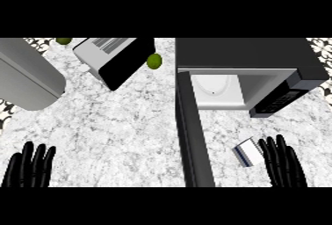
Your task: Pick up the milk, place it into the microwave and close the microwave
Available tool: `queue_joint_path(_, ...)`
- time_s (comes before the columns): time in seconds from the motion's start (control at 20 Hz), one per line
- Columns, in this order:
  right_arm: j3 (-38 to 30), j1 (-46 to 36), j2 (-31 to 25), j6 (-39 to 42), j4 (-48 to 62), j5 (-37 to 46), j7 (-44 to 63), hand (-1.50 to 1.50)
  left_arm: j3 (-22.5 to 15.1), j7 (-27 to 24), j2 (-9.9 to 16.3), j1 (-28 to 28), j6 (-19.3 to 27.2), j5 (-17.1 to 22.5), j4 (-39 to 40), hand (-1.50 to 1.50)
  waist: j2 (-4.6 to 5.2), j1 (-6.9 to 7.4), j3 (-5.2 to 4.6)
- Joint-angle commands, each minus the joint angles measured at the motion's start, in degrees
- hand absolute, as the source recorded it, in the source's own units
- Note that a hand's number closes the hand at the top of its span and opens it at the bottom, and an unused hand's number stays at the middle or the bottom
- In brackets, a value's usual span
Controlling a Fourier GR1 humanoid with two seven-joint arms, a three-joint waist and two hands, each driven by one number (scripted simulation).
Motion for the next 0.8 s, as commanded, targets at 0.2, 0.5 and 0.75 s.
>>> queue_joint_path(0.2,-8.13,-2.89,-0.62,-3.95,9.22,0.36,-6.62,-1.50,-1.72,-8.93,1.94,11.69,-1.46,1.61,-1.38,-1.50,-0.01,0.53,0.02)
queue_joint_path(0.5,-11.41,-8.25,-1.74,-4.79,13.39,-2.33,-5.11,-1.50,-1.38,-7.36,2.29,9.30,-0.71,1.66,-1.01,-1.50,0.14,0.11,0.02)
queue_joint_path(0.75,-14.34,-8.99,-2.34,-5.01,20.44,-2.61,-9.47,-1.50,-5.37,-14.11,1.69,11.49,-0.62,-1.07,3.89,-1.50,0.12,0.13,0.02)
